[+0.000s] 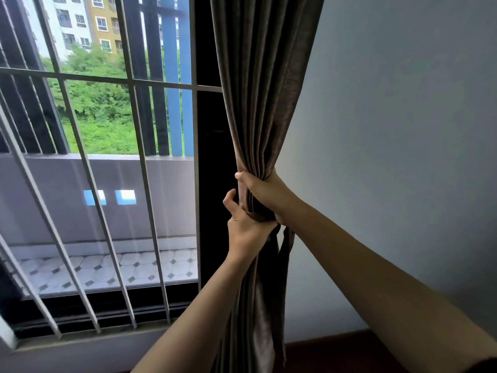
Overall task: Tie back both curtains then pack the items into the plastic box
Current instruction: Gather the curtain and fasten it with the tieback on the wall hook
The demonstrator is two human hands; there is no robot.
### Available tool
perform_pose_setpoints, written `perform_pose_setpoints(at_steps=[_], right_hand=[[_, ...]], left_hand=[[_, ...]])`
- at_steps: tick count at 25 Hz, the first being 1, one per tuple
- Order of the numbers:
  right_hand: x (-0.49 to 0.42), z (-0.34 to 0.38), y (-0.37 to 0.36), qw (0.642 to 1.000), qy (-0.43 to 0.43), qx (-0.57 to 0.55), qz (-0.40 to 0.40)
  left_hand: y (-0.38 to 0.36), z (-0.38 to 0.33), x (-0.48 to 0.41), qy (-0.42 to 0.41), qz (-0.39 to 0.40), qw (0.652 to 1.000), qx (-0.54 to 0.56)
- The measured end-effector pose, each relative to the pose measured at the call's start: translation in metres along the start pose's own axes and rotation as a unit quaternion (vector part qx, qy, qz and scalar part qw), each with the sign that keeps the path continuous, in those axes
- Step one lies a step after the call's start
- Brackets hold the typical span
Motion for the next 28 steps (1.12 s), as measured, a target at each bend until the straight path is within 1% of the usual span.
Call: perform_pose_setpoints(at_steps=[2, 3, 5, 7, 8, 9, 11, 12, 14, 15, 16, 17, 18, 21, 22, 23, 25, 27, 28], right_hand=[[0.005, 0.004, -0.003, 0.999, 0.006, 0.045, 0.008], [0.006, 0.006, -0.002, 0.997, 0.016, 0.075, 0.024], [0.012, 0.009, 0.005, 0.986, 0.055, 0.13, 0.091], [0.015, 0.001, 0.026, 0.968, 0.072, 0.168, 0.171], [0.015, -0.009, 0.038, 0.958, 0.071, 0.205, 0.187], [0.015, -0.021, 0.049, 0.944, 0.07, 0.262, 0.185], [0.007, -0.047, 0.062, 0.901, 0.099, 0.397, 0.141], [0.001, -0.057, 0.066, 0.877, 0.118, 0.452, 0.109], [-0.003, -0.051, 0.072, 0.841, 0.148, 0.52, 0.0], [-0.004, -0.044, 0.073, 0.831, 0.171, 0.526, -0.056], [-0.006, -0.036, 0.072, 0.826, 0.198, 0.52, -0.094], [-0.008, -0.032, 0.068, 0.826, 0.216, 0.508, -0.112], [-0.011, -0.032, 0.063, 0.836, 0.227, 0.485, -0.121], [-0.016, -0.044, 0.051, 0.903, 0.203, 0.359, -0.122], [-0.016, -0.048, 0.05, 0.914, 0.205, 0.332, -0.114], [-0.014, -0.05, 0.049, 0.913, 0.224, 0.324, -0.101], [-0.011, -0.053, 0.05, 0.893, 0.282, 0.346, -0.059], [-0.011, -0.055, 0.053, 0.855, 0.328, 0.4, -0.036], [-0.012, -0.053, 0.056, 0.835, 0.343, 0.429, -0.039]], left_hand=[[-0.001, -0.001, 0.0, 0.021, -0.043, 0.998, -0.033], [-0.002, -0.003, 0.001, 0.026, -0.074, 0.995, -0.055], [-0.002, -0.001, 0.002, 0.033, -0.118, 0.987, -0.1], [-0.003, 0.0, 0.001, 0.029, -0.124, 0.985, -0.116], [-0.003, 0.0, 0.001, 0.025, -0.123, 0.985, -0.115], [-0.003, 0.001, 0.0, 0.024, -0.123, 0.985, -0.115], [-0.002, 0.002, -0.001, 0.022, -0.127, 0.985, -0.114], [-0.002, 0.002, -0.001, 0.018, -0.127, 0.985, -0.116], [-0.002, 0.003, -0.001, 0.01, -0.124, 0.985, -0.122], [-0.003, 0.003, 0.0, 0.004, -0.121, 0.985, -0.123], [-0.003, 0.002, 0.001, -0.001, -0.118, 0.985, -0.123], [-0.003, 0.001, 0.001, -0.006, -0.118, 0.986, -0.121], [-0.003, 0.001, 0.002, -0.011, -0.119, 0.986, -0.12], [-0.001, 0.001, 0.002, -0.026, -0.118, 0.986, -0.114], [-0.001, 0.001, 0.002, -0.029, -0.114, 0.987, -0.111], [-0.001, 0.002, 0.002, -0.032, -0.11, 0.987, -0.109], [-0.001, 0.001, 0.004, -0.039, -0.107, 0.988, -0.104], [-0.002, 0.0, 0.007, -0.048, -0.105, 0.988, -0.103], [-0.002, 0.0, 0.007, -0.054, -0.103, 0.988, -0.105]])
Point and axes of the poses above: each hand's wrist, its own x-axis away from the middle knuckle, its own y-axis out of the back of the hand, z = x × y, the point moved 3 cm from there along -x, towards the middle knuckle, and after that the axes turned 8 degrees about -y, right-handed, at the moved point
